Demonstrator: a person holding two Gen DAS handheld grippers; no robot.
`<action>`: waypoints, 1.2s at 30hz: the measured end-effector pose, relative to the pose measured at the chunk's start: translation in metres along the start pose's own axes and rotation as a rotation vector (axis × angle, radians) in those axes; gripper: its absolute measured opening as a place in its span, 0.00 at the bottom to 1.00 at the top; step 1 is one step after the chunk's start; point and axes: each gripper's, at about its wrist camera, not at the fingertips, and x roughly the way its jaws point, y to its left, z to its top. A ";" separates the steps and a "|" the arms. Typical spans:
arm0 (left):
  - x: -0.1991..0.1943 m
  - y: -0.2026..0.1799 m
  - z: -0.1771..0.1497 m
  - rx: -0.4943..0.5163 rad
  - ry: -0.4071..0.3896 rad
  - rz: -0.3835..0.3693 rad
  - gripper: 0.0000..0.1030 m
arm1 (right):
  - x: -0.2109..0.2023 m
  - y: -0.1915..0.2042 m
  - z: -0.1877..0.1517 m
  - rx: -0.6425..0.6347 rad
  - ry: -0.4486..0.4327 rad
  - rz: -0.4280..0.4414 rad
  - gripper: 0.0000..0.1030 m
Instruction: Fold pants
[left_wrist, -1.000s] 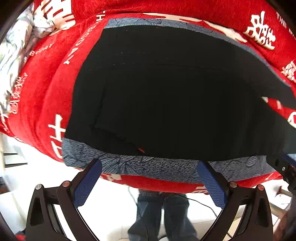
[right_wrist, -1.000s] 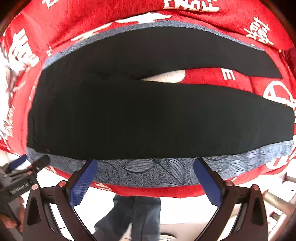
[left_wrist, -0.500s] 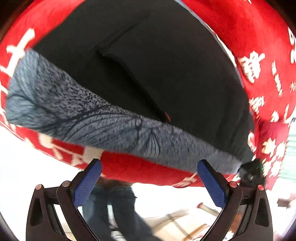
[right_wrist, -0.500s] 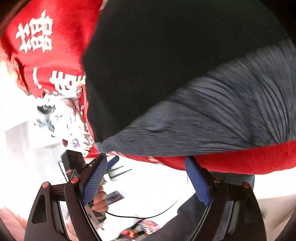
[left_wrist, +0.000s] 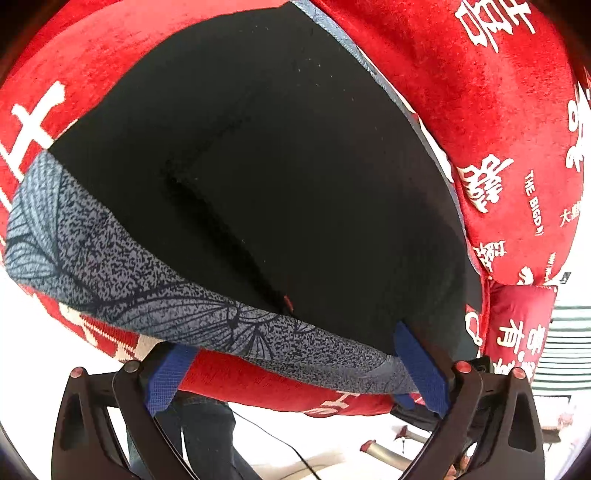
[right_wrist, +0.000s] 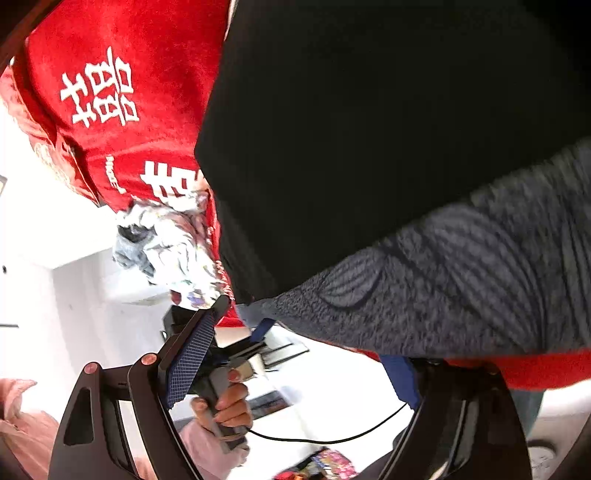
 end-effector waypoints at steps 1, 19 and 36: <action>0.001 -0.001 -0.001 0.000 0.000 0.015 0.92 | 0.000 -0.004 0.001 0.032 -0.010 0.022 0.86; 0.001 0.015 -0.021 -0.052 0.117 0.020 0.67 | 0.031 0.011 0.014 -0.018 0.054 0.101 0.64; -0.006 -0.012 0.020 -0.100 0.025 0.047 0.54 | -0.020 -0.012 0.021 0.078 -0.044 0.082 0.11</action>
